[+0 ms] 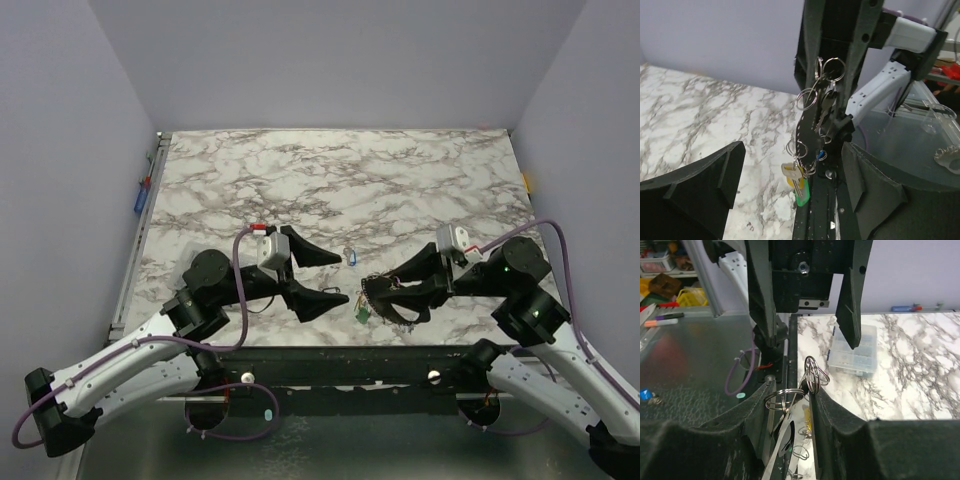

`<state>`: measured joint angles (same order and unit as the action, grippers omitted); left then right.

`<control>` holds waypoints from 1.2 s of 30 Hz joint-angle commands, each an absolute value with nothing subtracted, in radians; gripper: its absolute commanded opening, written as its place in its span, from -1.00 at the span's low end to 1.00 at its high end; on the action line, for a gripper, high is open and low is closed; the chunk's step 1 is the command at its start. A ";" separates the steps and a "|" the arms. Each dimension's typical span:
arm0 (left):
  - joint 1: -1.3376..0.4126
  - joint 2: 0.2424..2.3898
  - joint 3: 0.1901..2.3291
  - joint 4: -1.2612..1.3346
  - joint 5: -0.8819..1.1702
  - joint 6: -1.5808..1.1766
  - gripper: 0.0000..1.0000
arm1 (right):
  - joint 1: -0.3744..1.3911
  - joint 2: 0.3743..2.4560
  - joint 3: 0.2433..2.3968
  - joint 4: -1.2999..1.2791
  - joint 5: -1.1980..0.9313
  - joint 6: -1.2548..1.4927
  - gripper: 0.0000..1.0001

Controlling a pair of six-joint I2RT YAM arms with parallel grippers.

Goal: Put the keys on the keyring

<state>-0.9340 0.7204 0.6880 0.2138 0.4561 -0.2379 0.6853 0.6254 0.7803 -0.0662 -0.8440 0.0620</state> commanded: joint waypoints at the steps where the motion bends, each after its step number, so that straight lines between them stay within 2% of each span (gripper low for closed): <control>1: -0.932 0.711 0.675 0.423 0.625 -0.238 0.63 | 0.682 0.617 0.827 -0.076 -0.951 0.055 -0.99; 4: -0.931 0.744 0.671 0.452 0.657 -0.261 0.48 | 0.683 0.626 0.838 -0.065 -0.982 0.064 -0.99; 11: -0.933 0.824 0.644 0.582 0.692 -0.335 0.44 | 0.683 0.624 0.844 -0.035 -1.018 0.075 -0.99; 21: -0.944 0.907 0.632 0.677 0.717 -0.373 0.27 | 0.682 0.626 0.851 0.020 -1.034 0.101 -0.99; 24: -0.944 0.907 0.627 0.681 0.719 -0.379 0.33 | 0.682 0.629 0.858 0.020 -1.019 0.101 -0.99; 29: -0.943 0.865 0.588 0.683 0.712 -0.350 0.64 | 0.683 0.627 0.864 0.013 -1.008 0.101 -0.99; 36: -0.943 0.869 0.559 0.683 0.702 -0.352 0.65 | 0.682 0.626 0.879 0.009 -0.979 0.101 -0.99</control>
